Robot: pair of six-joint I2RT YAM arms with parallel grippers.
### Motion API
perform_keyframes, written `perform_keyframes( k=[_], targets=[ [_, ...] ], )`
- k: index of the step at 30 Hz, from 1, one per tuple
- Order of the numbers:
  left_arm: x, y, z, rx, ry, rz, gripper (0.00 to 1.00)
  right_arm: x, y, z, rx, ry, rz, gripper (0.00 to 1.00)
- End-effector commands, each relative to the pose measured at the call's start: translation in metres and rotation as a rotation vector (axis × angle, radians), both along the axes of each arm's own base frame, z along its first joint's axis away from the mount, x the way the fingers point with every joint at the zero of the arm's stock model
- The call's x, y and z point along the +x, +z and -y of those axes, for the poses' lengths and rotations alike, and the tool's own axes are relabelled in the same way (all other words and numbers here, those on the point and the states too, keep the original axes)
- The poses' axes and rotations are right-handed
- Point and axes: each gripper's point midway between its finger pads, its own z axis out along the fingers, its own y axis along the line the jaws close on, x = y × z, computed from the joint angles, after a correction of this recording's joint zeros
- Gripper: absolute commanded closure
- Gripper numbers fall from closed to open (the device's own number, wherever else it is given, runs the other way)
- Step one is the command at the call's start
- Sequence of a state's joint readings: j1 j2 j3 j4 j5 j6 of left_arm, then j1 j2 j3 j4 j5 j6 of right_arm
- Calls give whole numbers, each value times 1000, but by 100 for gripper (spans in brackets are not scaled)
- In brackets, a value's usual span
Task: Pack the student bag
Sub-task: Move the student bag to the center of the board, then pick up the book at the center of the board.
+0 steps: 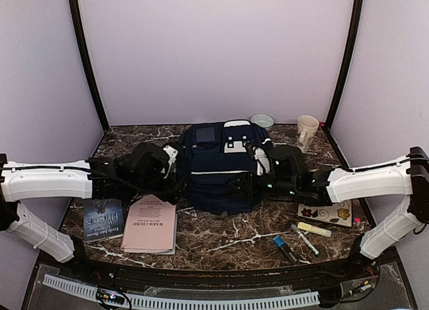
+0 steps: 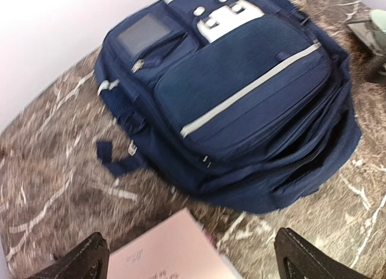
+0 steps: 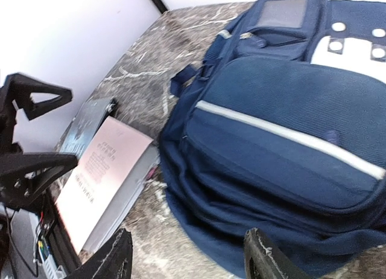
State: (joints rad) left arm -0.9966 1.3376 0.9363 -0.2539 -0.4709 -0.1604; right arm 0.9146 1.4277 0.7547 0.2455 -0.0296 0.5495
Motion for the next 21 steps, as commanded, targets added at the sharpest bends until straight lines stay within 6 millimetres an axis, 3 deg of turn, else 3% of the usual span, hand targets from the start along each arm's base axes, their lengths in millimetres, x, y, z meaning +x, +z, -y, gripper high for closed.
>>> perform_keyframes(
  k=[1,8,13,21],
  targets=[
    [-17,-24,-50,41,190,-104,1,-21,9,-32,18,100,18,36],
    [-36,-37,-96,13,393,-190,1,-64,1,-83,20,264,-23,35],
    [-47,-56,-132,-36,534,-254,1,-82,-15,-110,-7,331,-57,32],
    [-62,-91,-149,-150,586,-356,1,-97,-35,-143,-1,406,-111,24]
  ],
)
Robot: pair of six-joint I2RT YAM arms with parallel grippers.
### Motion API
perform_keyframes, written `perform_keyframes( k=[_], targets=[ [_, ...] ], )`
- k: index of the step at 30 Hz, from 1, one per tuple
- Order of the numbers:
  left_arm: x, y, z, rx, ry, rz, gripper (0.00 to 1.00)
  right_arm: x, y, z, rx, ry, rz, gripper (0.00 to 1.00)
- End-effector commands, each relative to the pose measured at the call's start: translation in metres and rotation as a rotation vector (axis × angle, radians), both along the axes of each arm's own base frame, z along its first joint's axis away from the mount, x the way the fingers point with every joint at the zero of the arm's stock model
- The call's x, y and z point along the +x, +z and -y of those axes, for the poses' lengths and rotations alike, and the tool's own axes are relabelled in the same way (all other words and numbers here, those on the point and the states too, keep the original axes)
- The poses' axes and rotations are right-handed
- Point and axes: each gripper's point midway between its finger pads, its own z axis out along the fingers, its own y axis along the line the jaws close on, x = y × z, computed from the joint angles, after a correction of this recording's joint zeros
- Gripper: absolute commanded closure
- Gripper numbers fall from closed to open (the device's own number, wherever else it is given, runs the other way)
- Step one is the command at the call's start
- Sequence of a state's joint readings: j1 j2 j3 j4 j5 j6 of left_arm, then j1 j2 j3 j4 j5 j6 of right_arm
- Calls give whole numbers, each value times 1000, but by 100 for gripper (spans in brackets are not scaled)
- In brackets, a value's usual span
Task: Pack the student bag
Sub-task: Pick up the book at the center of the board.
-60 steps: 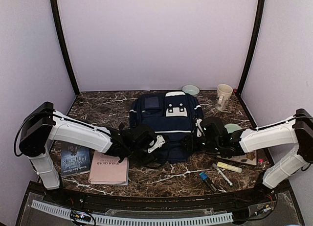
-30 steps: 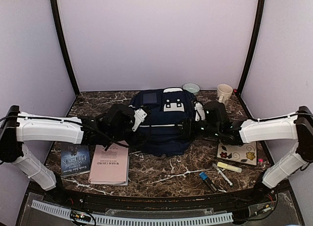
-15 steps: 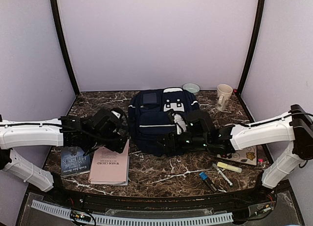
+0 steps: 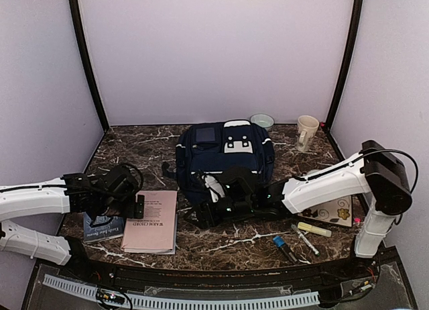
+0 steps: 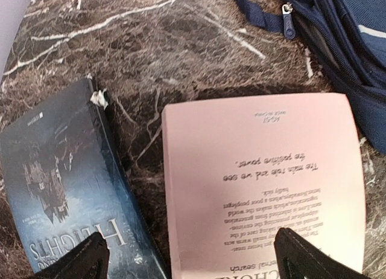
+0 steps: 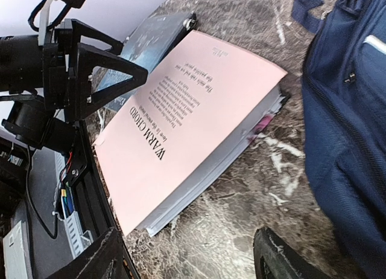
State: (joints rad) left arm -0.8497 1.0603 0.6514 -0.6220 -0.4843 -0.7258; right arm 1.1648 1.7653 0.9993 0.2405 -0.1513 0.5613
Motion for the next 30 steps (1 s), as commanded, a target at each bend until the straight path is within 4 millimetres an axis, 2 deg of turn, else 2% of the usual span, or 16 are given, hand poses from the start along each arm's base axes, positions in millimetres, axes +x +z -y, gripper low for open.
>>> perform_keyframes(
  k=[1,9,12,16,23,27,30],
  targets=[
    [-11,-18,-2,-81,38,-52,2,-10,4,-26,49,61,-19,24],
    [-24,-44,3,-151,24,-115,1,-14,-18,-46,52,95,-69,15],
    [-26,-53,8,-162,7,-143,2,-15,-30,-51,34,107,-88,14],
    [-27,-59,18,-186,-29,-167,2,-13,-34,-62,41,118,-94,14],
    [-28,-51,51,-331,-150,-168,6,-15,-43,-59,33,121,-107,14],
    [-29,-46,60,-383,-184,-153,6,-16,-50,-58,26,124,-111,15],
    [-29,-44,59,-392,-186,-139,6,-17,-55,-60,29,133,-121,23]
  ],
)
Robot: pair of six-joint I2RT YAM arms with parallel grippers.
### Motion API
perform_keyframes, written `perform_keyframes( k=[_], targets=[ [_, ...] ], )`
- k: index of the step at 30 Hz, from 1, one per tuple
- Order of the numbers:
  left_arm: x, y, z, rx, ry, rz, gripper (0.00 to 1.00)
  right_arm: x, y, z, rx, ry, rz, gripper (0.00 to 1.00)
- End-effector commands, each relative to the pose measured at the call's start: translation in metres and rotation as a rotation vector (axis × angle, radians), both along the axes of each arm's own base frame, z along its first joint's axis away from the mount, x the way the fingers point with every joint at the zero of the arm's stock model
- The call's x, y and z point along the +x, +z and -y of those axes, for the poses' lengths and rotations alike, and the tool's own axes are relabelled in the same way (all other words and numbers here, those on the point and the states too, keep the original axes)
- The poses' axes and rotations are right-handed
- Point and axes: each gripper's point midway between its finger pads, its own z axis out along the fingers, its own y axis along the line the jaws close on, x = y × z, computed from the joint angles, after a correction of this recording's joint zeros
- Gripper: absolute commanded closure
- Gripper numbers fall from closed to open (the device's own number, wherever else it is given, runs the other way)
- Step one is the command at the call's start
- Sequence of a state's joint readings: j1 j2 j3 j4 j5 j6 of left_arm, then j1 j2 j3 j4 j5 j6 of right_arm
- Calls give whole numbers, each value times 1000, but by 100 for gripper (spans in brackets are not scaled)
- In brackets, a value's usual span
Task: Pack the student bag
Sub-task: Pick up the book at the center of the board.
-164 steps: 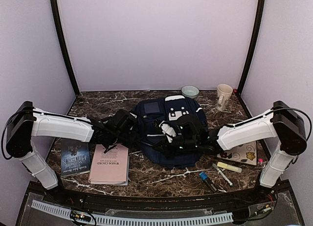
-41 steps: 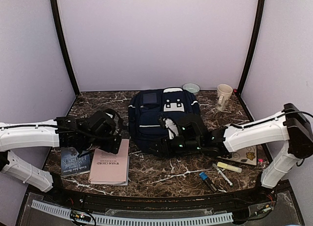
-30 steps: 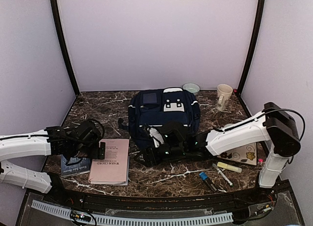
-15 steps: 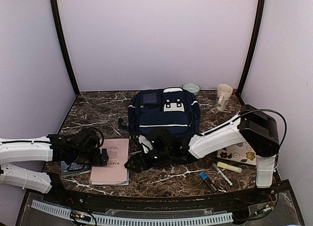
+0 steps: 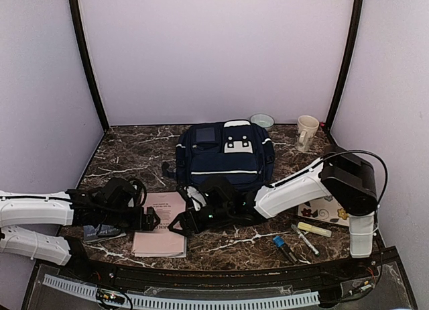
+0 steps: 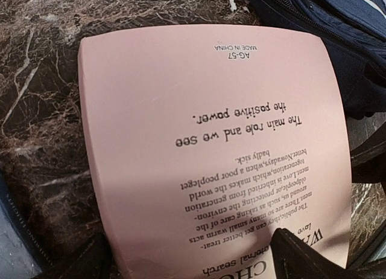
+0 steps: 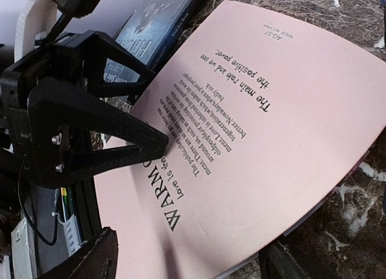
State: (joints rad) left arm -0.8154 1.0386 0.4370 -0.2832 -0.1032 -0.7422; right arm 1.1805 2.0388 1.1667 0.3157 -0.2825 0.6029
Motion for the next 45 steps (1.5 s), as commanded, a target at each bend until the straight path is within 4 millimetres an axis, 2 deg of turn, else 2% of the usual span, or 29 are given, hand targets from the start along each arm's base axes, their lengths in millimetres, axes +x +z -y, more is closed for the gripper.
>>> perform_keyframes(
  k=[1,4,7,8,9,11,16,22,26,33,36,39,45],
  targets=[
    [-3,4,5,-48,-32,16,5,-7,-8,-8,23,28,-15,27],
    [-3,-1,-16,34,43,12,2,-8,-12,-9,18,32,-18,38],
    [-6,-7,-53,181,177,-14,1,-3,-17,-6,-6,14,-2,58],
    [-8,-7,-59,206,198,-20,2,-1,-18,-5,-9,7,5,65],
    [-9,-8,-61,215,204,-26,1,1,-19,-5,-11,3,8,75],
    [-11,-11,-58,199,189,-33,1,2,-22,-5,-14,1,4,86],
    [-13,-16,-52,147,166,-31,2,8,-29,-4,-15,-10,-8,96],
    [-17,-14,-44,56,153,-16,2,15,-46,1,-42,-32,-16,100],
    [-22,-17,-57,91,200,-27,1,22,-56,14,-46,-68,-28,100],
    [-23,-26,-59,60,212,-10,1,33,-57,28,-19,-96,-35,100],
    [-20,-30,-49,-13,182,23,1,33,-53,31,3,-80,-34,100],
    [-15,-25,-32,-105,138,62,1,34,-48,34,12,-74,-22,100],
    [-13,-33,-17,-184,103,85,1,42,-50,41,7,-84,-15,100]
  ],
)
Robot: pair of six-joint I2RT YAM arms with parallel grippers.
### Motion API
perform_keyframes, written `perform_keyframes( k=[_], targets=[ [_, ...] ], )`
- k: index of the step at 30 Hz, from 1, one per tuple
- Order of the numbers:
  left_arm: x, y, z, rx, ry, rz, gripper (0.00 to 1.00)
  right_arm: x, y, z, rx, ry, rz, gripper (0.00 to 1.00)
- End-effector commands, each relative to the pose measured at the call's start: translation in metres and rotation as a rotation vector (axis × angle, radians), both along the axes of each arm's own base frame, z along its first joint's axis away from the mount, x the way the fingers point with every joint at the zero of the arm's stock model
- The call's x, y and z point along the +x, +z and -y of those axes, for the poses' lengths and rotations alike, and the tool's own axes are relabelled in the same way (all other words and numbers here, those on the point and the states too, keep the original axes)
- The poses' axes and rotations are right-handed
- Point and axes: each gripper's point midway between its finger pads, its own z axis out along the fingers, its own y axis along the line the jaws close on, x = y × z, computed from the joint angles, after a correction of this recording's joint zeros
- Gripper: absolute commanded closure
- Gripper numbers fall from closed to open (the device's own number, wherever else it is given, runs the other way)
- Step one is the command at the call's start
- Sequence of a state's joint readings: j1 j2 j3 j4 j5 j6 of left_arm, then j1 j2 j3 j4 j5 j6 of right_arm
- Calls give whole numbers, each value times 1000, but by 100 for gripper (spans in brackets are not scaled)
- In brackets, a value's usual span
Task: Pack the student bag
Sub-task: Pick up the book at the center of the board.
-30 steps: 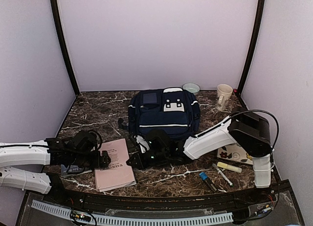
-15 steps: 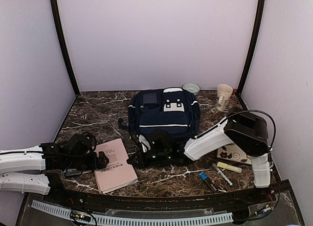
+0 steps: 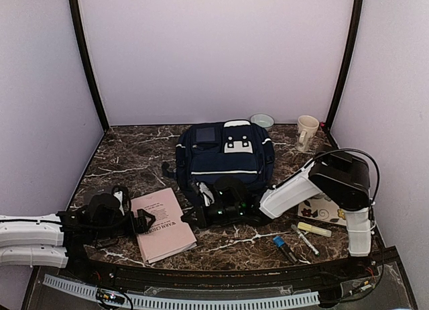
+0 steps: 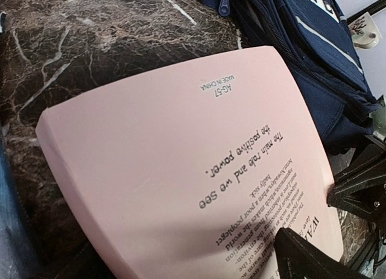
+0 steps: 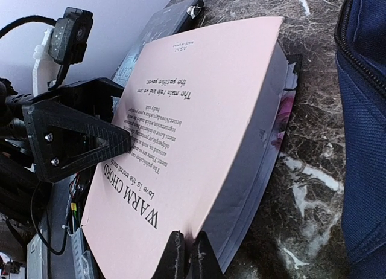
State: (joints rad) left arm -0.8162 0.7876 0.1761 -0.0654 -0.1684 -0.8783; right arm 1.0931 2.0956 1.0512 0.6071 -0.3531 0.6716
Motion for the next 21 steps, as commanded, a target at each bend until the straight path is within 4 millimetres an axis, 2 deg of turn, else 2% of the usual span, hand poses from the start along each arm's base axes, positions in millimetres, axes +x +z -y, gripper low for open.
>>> perform_keyframes(
  k=[1,6,10,13,21],
  targets=[
    [-10,-24,3,-2,-50,-40,1,10,-38,27,-119,-25,17,100],
    [-7,-19,25,-78,-122,-15,2,12,-42,30,-115,-28,-2,100],
    [-4,-1,45,-160,-190,37,2,13,-40,30,-113,-29,-3,100],
    [-3,18,56,-221,-235,85,2,14,-38,30,-111,-32,-2,100],
    [-9,88,75,-401,-346,244,2,15,-25,21,-67,-22,-7,100]
  ],
)
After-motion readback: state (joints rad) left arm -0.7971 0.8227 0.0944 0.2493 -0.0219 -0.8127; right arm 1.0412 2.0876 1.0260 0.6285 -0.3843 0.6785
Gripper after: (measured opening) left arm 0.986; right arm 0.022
